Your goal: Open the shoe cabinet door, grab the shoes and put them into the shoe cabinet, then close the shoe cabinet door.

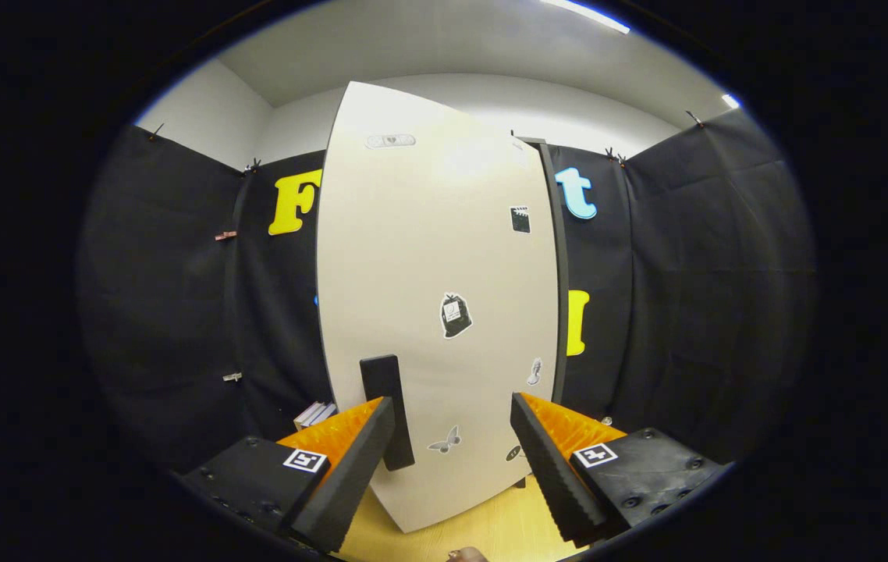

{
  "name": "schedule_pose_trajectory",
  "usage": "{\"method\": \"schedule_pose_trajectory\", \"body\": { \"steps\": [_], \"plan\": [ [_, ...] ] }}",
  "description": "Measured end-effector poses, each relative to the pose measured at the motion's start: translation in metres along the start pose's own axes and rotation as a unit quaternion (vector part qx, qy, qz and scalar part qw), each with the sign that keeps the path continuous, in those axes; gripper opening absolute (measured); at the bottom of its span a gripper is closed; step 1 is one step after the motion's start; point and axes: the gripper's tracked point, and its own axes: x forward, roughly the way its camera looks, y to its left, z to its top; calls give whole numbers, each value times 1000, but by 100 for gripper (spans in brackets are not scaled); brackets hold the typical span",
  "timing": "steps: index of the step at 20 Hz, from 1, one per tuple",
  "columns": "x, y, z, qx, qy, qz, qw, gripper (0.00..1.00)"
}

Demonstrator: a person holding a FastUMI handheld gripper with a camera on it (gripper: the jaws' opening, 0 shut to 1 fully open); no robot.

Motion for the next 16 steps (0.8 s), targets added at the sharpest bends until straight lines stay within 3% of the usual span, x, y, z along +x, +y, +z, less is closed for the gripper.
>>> {"method": "schedule_pose_trajectory", "body": {
  "steps": [10, 16],
  "plan": [
    [17, 35, -4, -7, 0, 14, 1000, 99],
    [22, 32, 5, -18, -14, -2, 1000, 99]
  ]
}}
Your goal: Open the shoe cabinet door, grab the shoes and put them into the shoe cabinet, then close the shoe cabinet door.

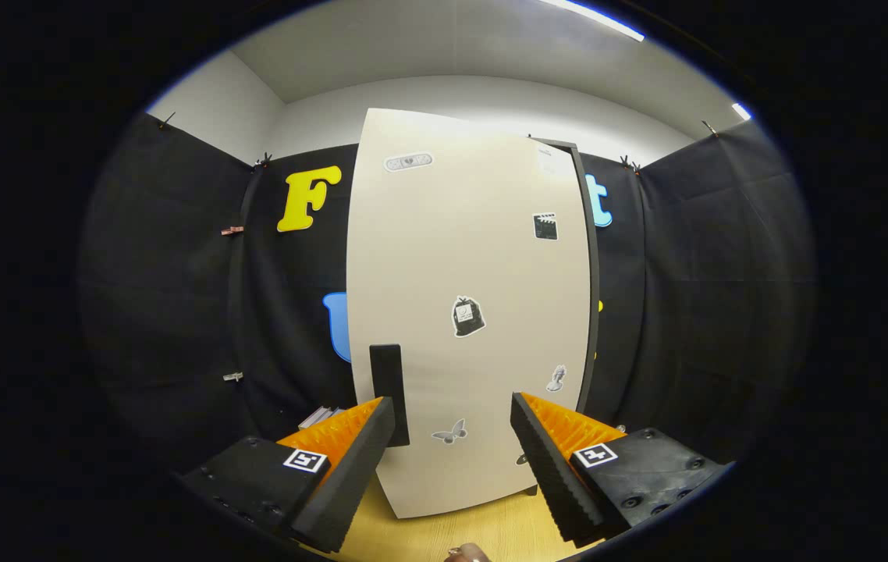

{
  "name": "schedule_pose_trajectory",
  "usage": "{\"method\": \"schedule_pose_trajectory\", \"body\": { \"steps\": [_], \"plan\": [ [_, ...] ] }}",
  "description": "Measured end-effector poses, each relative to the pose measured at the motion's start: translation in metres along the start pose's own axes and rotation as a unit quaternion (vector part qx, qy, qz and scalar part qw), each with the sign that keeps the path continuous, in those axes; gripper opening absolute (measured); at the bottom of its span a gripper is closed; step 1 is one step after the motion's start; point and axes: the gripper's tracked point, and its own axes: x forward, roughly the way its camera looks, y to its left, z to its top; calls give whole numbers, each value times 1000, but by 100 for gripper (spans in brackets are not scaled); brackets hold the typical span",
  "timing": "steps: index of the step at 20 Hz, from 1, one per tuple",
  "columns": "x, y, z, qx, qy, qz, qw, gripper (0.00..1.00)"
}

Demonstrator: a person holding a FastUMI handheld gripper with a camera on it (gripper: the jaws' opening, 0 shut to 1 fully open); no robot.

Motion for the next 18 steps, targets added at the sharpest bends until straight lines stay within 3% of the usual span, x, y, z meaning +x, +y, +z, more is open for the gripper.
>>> {"method": "schedule_pose_trajectory", "body": {
  "steps": [18],
  "plan": [
    [23, -1, -2, -6, 5, -21, 1000, 98]
  ]
}}
